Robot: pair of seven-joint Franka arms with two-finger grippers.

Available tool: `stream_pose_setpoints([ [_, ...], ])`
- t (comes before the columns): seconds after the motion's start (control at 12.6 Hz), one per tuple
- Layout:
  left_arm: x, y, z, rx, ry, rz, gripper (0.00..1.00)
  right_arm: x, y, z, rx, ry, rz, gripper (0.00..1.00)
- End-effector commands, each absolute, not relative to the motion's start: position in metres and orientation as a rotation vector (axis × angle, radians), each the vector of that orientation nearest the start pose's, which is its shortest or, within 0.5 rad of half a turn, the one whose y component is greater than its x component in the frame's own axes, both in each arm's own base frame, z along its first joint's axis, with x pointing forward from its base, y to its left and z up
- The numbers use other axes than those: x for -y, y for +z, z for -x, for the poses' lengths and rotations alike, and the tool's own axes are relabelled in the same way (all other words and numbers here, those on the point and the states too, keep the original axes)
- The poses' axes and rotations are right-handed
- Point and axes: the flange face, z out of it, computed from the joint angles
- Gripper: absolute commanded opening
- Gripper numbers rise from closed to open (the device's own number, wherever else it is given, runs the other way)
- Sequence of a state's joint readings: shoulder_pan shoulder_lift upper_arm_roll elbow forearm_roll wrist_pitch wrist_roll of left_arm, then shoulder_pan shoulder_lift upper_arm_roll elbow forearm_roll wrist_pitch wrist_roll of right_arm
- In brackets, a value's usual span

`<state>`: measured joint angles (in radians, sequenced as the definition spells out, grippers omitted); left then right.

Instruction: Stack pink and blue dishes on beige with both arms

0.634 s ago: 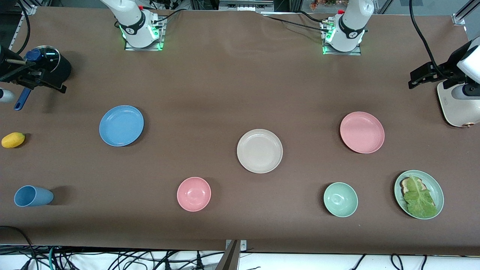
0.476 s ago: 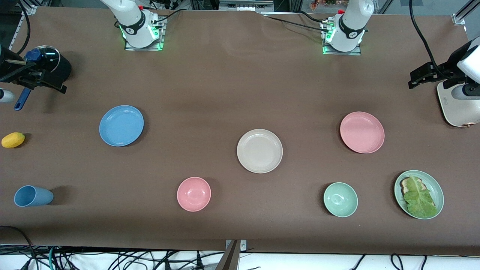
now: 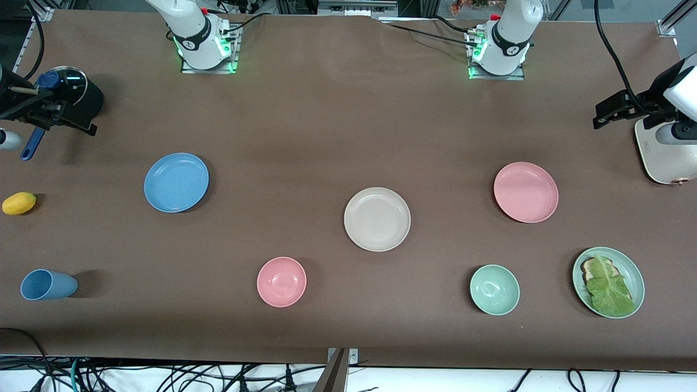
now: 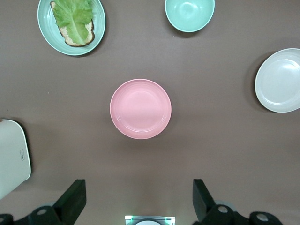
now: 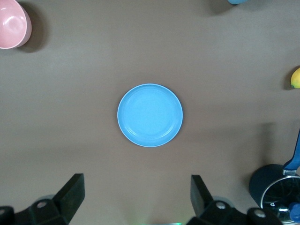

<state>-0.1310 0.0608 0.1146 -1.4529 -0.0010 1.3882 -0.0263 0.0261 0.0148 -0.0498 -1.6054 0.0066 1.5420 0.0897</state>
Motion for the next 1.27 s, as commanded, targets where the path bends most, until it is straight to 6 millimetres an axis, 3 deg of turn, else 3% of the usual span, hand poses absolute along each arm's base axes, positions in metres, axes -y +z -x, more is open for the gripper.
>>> stream_pose_setpoints([
  [0.0, 0.012, 0.637, -0.556, -0.005, 0.205, 3.118, 1.00, 0.012, 0.603, -0.555, -0.175, 0.125, 3.121, 1.00],
  [0.79, 0.013, 0.635, -0.557, -0.004, 0.205, 3.120, 1.00, 0.011, 0.603, -0.555, -0.170, 0.128, 3.120, 1.00],
  [0.95, 0.015, 0.628, -0.561, 0.006, 0.227, 3.125, 1.00, 0.012, 0.603, -0.555, -0.172, 0.125, 3.120, 1.00],
  [1.19, 0.016, 0.590, -0.579, 0.018, 0.323, 3.112, 1.00, 0.011, 0.603, -0.555, -0.170, 0.128, 3.120, 1.00],
])
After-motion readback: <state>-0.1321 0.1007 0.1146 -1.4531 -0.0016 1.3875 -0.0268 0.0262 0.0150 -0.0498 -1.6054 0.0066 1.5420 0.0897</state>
